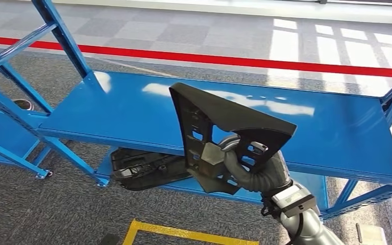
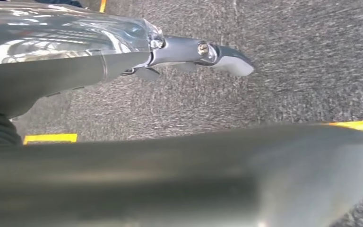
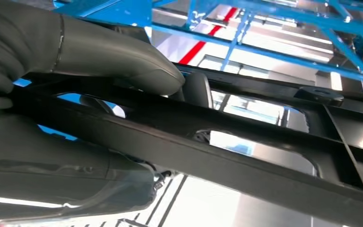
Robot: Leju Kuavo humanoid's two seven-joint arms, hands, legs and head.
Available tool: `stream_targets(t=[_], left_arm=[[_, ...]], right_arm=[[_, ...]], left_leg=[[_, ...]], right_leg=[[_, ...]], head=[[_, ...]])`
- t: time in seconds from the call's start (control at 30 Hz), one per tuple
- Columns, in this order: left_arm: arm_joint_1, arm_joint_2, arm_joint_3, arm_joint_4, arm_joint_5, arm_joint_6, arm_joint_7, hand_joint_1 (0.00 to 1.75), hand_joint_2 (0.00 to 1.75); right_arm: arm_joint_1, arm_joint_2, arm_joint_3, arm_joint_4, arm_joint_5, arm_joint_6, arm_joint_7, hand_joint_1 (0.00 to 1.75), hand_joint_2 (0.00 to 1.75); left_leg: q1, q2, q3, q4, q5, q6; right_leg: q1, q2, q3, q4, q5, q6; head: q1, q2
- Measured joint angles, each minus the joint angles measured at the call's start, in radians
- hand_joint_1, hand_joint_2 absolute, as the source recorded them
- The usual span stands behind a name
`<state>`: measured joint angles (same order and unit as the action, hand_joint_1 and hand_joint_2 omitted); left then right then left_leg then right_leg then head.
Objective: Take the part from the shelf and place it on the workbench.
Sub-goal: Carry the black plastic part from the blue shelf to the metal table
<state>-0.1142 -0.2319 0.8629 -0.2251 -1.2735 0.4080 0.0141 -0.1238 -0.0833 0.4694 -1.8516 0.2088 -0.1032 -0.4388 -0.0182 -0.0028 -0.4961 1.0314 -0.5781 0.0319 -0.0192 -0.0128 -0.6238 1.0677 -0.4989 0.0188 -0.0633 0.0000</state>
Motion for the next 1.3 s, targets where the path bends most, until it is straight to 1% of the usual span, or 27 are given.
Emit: stream_targets(t=[0.07,0.13,0.2,0.23,0.27,0.3,0.37,0.43,0.47,0.57,0.6,0.67,0.7,0.73,0.77,0.8,0.83,0.87,0.93,1.0,1.07,1.1,1.13,1.2,1.23,1.27,1.3], left_arm=[[-0.002,0.0,-0.001,0.0,-0.001,0.0,0.001,0.0,1.75],[-0.005,0.0,-0.001,0.0,-0.001,-0.001,0.001,0.0,1.75],[-0.005,-0.001,-0.002,0.0,-0.001,-0.003,0.002,0.0,1.75],[-0.005,-0.002,-0.002,0.0,-0.001,-0.004,0.002,0.0,1.75],[-0.005,-0.002,-0.002,0.0,-0.001,-0.004,0.002,0.0,1.75],[-0.005,-0.002,-0.002,0.0,-0.001,-0.004,0.002,0.0,1.75],[-0.006,-0.002,-0.002,0.0,-0.001,-0.005,0.003,0.0,1.75],[-0.006,-0.003,-0.003,0.0,-0.001,-0.005,0.003,0.0,1.75],[-0.007,-0.003,-0.003,0.0,-0.001,-0.005,0.003,0.0,1.75],[-0.006,-0.002,-0.003,0.0,-0.001,-0.005,0.004,0.0,1.75],[-0.006,-0.002,-0.003,0.0,-0.001,-0.005,0.004,0.0,1.75],[-0.006,-0.002,-0.003,0.0,-0.001,-0.005,0.004,0.0,1.75],[-0.006,-0.002,-0.003,0.0,-0.002,-0.005,0.005,0.0,1.75],[-0.006,-0.002,-0.003,0.0,-0.002,-0.005,0.005,0.0,1.75],[-0.006,-0.002,-0.003,0.0,-0.002,-0.004,0.007,0.0,1.75],[-0.006,-0.002,-0.003,0.0,-0.002,-0.004,0.008,0.0,1.75],[-0.006,-0.002,-0.003,0.0,-0.002,-0.002,0.01,0.0,1.75],[-0.007,-0.002,-0.004,0.0,-0.002,-0.001,0.011,0.0,1.75],[-0.01,-0.002,-0.005,0.0,-0.003,0.003,0.013,0.0,1.75],[-0.012,-0.002,-0.005,0.0,-0.003,0.01,0.014,0.0,1.75],[-0.013,-0.001,-0.005,0.0,-0.003,0.018,0.014,0.0,1.75],[-0.013,-0.001,-0.005,0.0,-0.003,0.023,0.014,0.0,1.75],[-0.014,-0.001,-0.005,0.0,-0.004,0.027,0.014,0.0,1.75],[-0.015,-0.001,-0.007,0.0,-0.01,0.033,0.014,0.0,1.75],[-0.015,-0.001,-0.008,0.0,-0.014,0.034,0.014,0.0,1.75],[-0.015,-0.001,-0.01,0.0,-0.017,0.035,0.015,0.0,1.75],[-0.016,-0.001,-0.012,0.0,-0.018,0.035,0.016,0.0,1.75]], right_arm=[[-0.002,0.001,0.0,0.0,0.0,-0.001,0.0,1.75,1.75],[-0.003,0.001,0.0,0.002,0.0,-0.002,0.002,1.75,1.75],[-0.004,0.001,0.0,0.006,0.0,-0.002,0.004,1.75,1.75],[-0.004,0.001,0.0,0.008,0.0,-0.002,0.005,1.75,1.75],[-0.004,0.001,0.0,0.011,0.0,-0.002,0.005,1.75,1.75],[-0.004,0.001,0.0,0.013,0.0,-0.002,0.005,1.75,1.75],[-0.005,0.001,0.0,0.015,0.0,-0.003,0.005,1.75,1.75],[-0.007,0.001,0.0,0.015,0.0,-0.004,0.005,1.75,1.75],[-0.008,0.002,0.0,0.015,0.0,-0.005,0.005,1.75,1.75],[-0.01,0.003,0.0,0.016,0.0,-0.01,0.005,1.75,1.75],[-0.01,0.004,0.0,0.016,0.0,-0.012,0.005,1.75,1.75],[-0.011,0.006,0.0,0.016,0.0,-0.018,0.006,1.75,1.75],[-0.011,0.006,0.0,0.016,0.0,-0.021,0.005,1.75,1.75],[-0.01,0.007,0.0,0.017,0.001,-0.023,0.005,1.75,1.75],[-0.009,0.007,0.0,0.017,0.003,-0.027,0.005,1.75,1.75],[-0.008,0.007,0.0,0.017,0.007,-0.032,0.005,1.75,1.75],[-0.007,0.007,0.0,0.017,0.012,-0.037,0.005,1.75,1.75],[-0.006,0.008,0.0,0.017,0.018,-0.042,0.005,1.75,1.75],[-0.006,0.01,0.0,0.017,0.025,-0.051,0.005,1.75,1.75],[-0.005,0.013,0.0,0.017,0.029,-0.059,0.005,1.75,1.75],[-0.004,0.015,0.0,0.018,0.03,-0.063,0.005,1.75,1.75],[-0.003,0.016,0.0,0.018,0.03,-0.065,0.005,1.75,1.75],[-0.002,0.016,0.0,0.02,0.03,-0.067,0.005,1.75,1.75],[0.0,0.016,-0.001,0.024,0.03,-0.072,0.005,1.75,1.75],[0.002,0.016,-0.001,0.027,0.029,-0.075,0.005,1.75,1.75],[0.004,0.016,-0.002,0.029,0.028,-0.078,0.005,1.75,1.75],[0.006,0.016,-0.003,0.032,0.027,-0.082,0.005,1.75,1.75]], left_leg=[[0.005,0.003,-0.006,-0.013,0.015,0.003],[0.012,0.007,-0.021,-0.023,0.034,0.007],[0.011,0.01,-0.043,-0.021,0.049,0.011],[0.01,0.011,-0.053,-0.02,0.056,0.011],[0.01,0.012,-0.063,-0.018,0.062,0.011],[0.01,0.013,-0.073,-0.014,0.067,0.01],[0.01,0.013,-0.089,-0.003,0.073,0.006],[0.008,0.012,-0.102,0.01,0.079,-0.001],[0.006,0.012,-0.106,0.013,0.083,-0.005],[0.006,0.01,-0.119,0.022,0.086,-0.021],[0.008,0.008,-0.127,0.038,0.063,-0.027],[0.014,0.007,-0.152,0.122,-0.02,-0.04],[0.017,0.007,-0.166,0.182,-0.062,-0.046],[0.02,0.007,-0.174,0.235,-0.088,-0.05],[0.022,0.007,-0.172,0.266,-0.092,-0.052],[0.023,0.007,-0.154,0.262,-0.077,-0.052],[0.023,0.007,-0.12,0.223,-0.05,-0.049],[0.022,0.006,-0.073,0.159,-0.023,-0.044],[0.017,0.004,0.014,0.022,-0.002,-0.032],[0.01,0.002,0.045,-0.038,-0.005,-0.023],[0.009,0.005,0.035,-0.048,0.008,-0.015],[0.011,0.008,0.026,-0.051,0.019,-0.009],[0.014,0.011,0.014,-0.054,0.031,-0.003],[0.015,0.014,-0.017,-0.054,0.055,0.005],[0.014,0.015,-0.033,-0.053,0.067,0.007],[0.013,0.016,-0.048,-0.05,0.078,0.007],[0.013,0.016,-0.065,-0.047,0.088,0.006]], right_leg=[[-0.001,0.002,-0.007,0.006,-0.009,0.012],[0.001,0.006,-0.028,0.061,-0.071,0.018],[0.002,0.007,-0.055,0.174,-0.153,0.021],[0.002,0.007,-0.061,0.221,-0.173,0.023],[0.002,0.007,-0.054,0.243,-0.174,0.025],[0.002,0.007,-0.031,0.228,-0.155,0.026],[0.002,0.007,0.057,0.104,-0.107,0.025],[0.004,0.008,0.125,-0.009,-0.09,0.017],[0.006,0.009,0.134,-0.031,-0.094,0.013],[0.004,0.008,0.12,-0.037,-0.081,-0.007],[0.002,0.007,0.112,-0.038,-0.074,-0.018],[0.0,0.003,0.089,-0.038,-0.056,-0.033],[0.001,0.001,0.076,-0.037,-0.047,-0.036],[0.001,0.0,0.063,-0.036,-0.038,-0.036],[0.002,-0.002,0.051,-0.034,-0.03,-0.035],[0.002,-0.003,0.039,-0.031,-0.022,-0.033],[0.003,-0.003,0.028,-0.03,-0.015,-0.031],[0.003,-0.003,0.02,-0.029,-0.008,-0.029],[0.005,-0.003,0.008,-0.027,0.008,-0.021],[0.003,-0.004,0.0,-0.03,0.025,-0.009],[0.001,-0.002,-0.01,-0.027,0.034,0.004],[0.002,0.0,-0.019,-0.013,0.015,0.008],[0.003,0.002,-0.032,0.018,-0.022,0.011],[0.004,0.006,-0.058,0.126,-0.127,0.011],[0.004,0.007,-0.066,0.187,-0.161,0.012],[0.004,0.007,-0.066,0.231,-0.169,0.014],[0.004,0.007,-0.053,0.247,-0.152,0.016]], head=[[0.0,0.0],[0.001,0.0],[0.001,0.0],[0.001,0.0],[0.001,0.0],[0.001,0.0],[0.001,0.0],[0.001,0.0],[0.001,0.0],[0.001,0.0],[0.0,0.0],[-0.001,0.0],[-0.001,0.0],[-0.001,0.0],[-0.001,0.0],[-0.001,0.0],[-0.001,0.0],[-0.001,0.0],[-0.001,0.0],[-0.001,0.0],[-0.001,0.0],[0.0,0.0],[0.0,0.0],[0.001,0.0],[0.001,0.0],[0.001,0.0],[0.001,0.0]])
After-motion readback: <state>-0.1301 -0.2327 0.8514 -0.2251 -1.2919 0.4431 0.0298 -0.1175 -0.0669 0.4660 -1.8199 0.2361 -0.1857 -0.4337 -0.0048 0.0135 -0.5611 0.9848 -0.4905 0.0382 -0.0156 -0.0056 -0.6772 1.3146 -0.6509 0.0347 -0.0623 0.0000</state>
